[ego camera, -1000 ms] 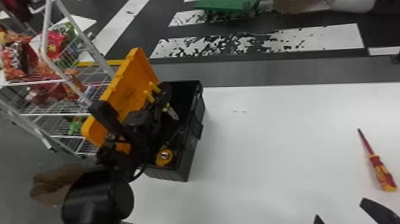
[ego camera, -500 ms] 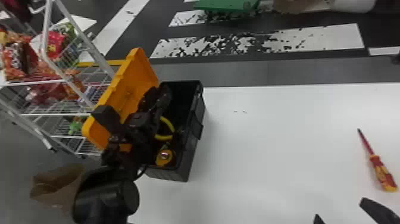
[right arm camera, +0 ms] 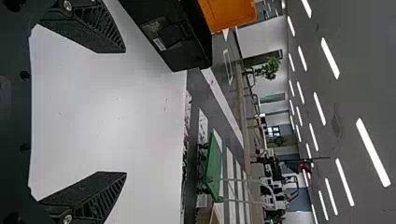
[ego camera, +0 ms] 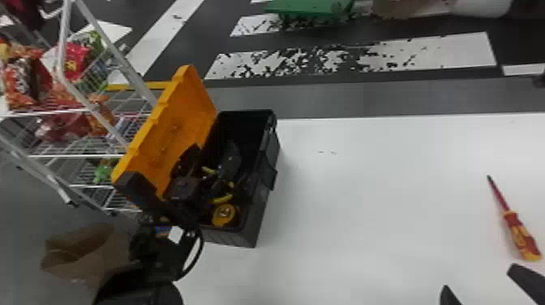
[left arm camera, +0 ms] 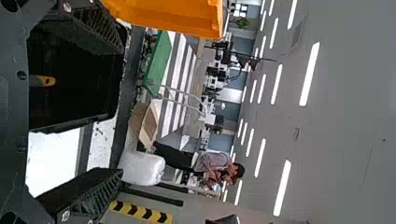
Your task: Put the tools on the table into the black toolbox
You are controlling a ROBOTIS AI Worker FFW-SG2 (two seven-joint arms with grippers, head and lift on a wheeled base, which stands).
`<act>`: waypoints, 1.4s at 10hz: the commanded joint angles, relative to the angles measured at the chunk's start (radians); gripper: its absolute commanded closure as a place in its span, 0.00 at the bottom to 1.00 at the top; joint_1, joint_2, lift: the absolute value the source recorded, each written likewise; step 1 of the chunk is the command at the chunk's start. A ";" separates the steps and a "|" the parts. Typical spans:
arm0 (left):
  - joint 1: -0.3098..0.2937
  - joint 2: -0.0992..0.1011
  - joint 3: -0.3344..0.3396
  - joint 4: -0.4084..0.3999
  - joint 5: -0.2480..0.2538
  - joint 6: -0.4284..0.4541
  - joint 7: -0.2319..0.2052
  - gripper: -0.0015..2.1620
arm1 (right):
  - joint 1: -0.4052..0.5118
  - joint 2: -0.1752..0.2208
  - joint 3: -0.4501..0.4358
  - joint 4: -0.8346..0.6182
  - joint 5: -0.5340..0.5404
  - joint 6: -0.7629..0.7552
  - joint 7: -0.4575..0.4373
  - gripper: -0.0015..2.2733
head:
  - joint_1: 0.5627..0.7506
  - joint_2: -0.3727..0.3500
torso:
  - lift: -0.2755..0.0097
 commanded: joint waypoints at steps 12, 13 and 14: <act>0.370 -0.023 -0.302 0.197 -0.101 -0.856 0.194 0.02 | 0.018 0.089 -0.287 0.191 -0.206 -0.260 0.000 0.03 | 0.70 0.61 | 0.70; 0.371 -0.021 -0.310 0.206 -0.101 -0.865 0.194 0.02 | 0.007 0.089 -0.299 0.206 -0.212 -0.238 -0.002 0.03 | 0.70 0.57 | 0.70; 0.373 -0.020 -0.315 0.209 -0.105 -0.868 0.194 0.02 | 0.004 0.089 -0.304 0.217 -0.222 -0.241 -0.002 0.03 | 0.70 0.54 | 0.70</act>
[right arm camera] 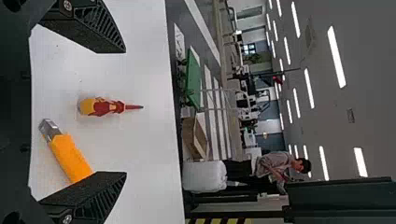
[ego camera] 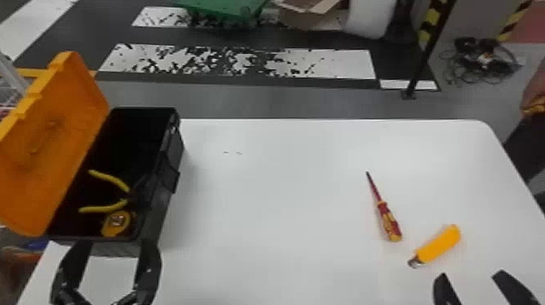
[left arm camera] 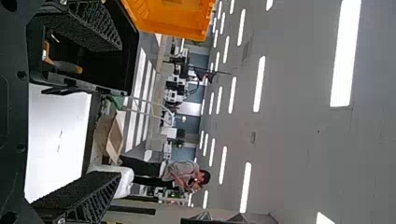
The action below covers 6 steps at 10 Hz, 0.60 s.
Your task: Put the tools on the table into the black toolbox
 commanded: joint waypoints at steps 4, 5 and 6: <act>-0.018 0.002 -0.039 0.035 -0.007 -0.025 0.000 0.02 | -0.008 0.001 -0.015 0.012 -0.021 0.038 -0.018 0.03 | 0.70 0.45 | 0.70; -0.019 0.002 -0.040 0.038 -0.007 -0.025 0.000 0.02 | -0.014 0.001 -0.016 0.012 -0.033 0.065 -0.037 0.03 | 0.70 0.42 | 0.70; -0.021 0.002 -0.042 0.039 -0.007 -0.022 0.000 0.02 | -0.024 0.001 -0.018 0.012 -0.035 0.087 -0.055 0.03 | 0.70 0.40 | 0.70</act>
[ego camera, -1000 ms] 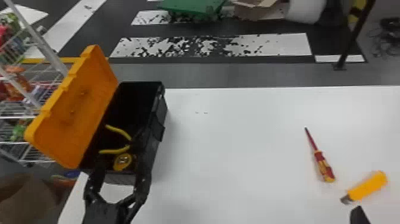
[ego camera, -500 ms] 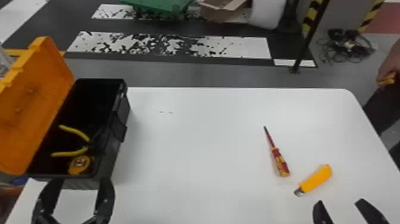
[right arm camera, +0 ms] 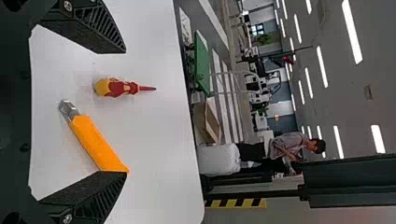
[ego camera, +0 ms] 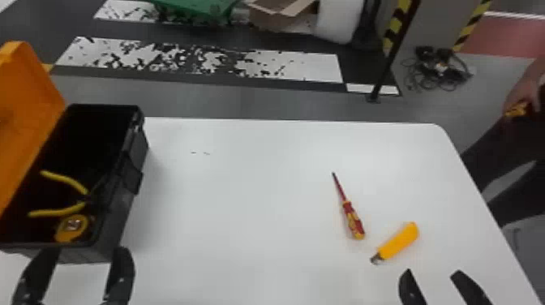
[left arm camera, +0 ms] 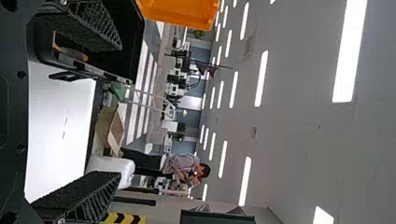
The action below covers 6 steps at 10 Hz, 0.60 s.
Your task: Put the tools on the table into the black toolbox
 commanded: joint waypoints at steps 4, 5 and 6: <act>-0.006 -0.002 -0.001 0.021 0.000 0.001 0.000 0.02 | -0.046 0.001 -0.005 -0.012 -0.003 0.176 -0.123 0.04 | 0.70 0.35 | 0.70; -0.007 -0.002 -0.003 0.020 0.000 0.001 0.000 0.02 | -0.051 0.001 -0.004 -0.029 -0.003 0.228 -0.148 0.04 | 0.70 0.33 | 0.70; -0.012 0.000 -0.009 0.018 0.000 0.001 0.000 0.02 | -0.060 0.001 -0.004 -0.054 -0.003 0.292 -0.168 0.04 | 0.70 0.32 | 0.70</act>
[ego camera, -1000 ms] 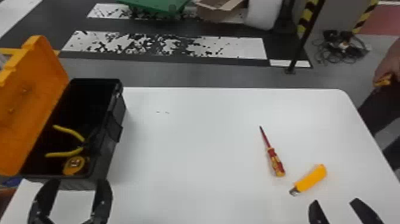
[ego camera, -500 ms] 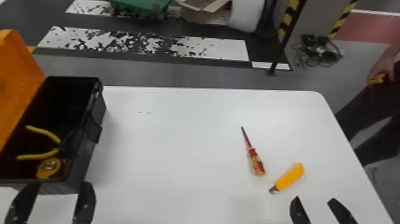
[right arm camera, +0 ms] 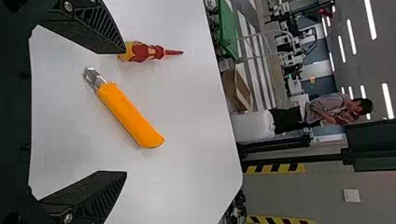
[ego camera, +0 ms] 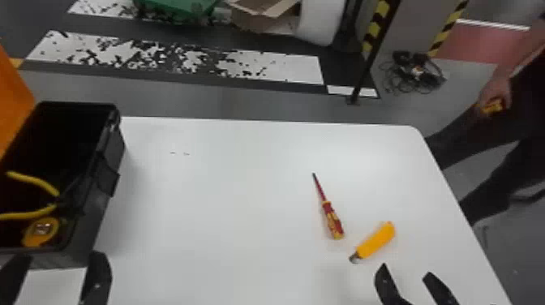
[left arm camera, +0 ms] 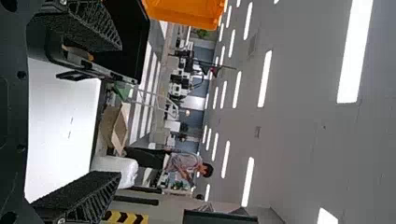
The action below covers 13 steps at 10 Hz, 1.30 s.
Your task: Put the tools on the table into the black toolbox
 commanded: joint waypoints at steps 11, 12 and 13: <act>0.010 0.009 -0.009 0.006 0.009 -0.006 -0.008 0.02 | -0.115 0.001 -0.001 -0.218 -0.005 0.695 -0.145 0.04 | 0.70 0.39 | 0.70; 0.013 0.009 -0.009 0.006 0.009 -0.006 -0.009 0.02 | -0.121 0.001 -0.007 -0.230 -0.005 0.744 -0.151 0.04 | 0.70 0.40 | 0.70; 0.015 0.009 -0.009 0.006 0.009 -0.009 -0.011 0.02 | -0.138 0.001 -0.017 -0.246 -0.005 0.818 -0.159 0.04 | 0.70 0.40 | 0.70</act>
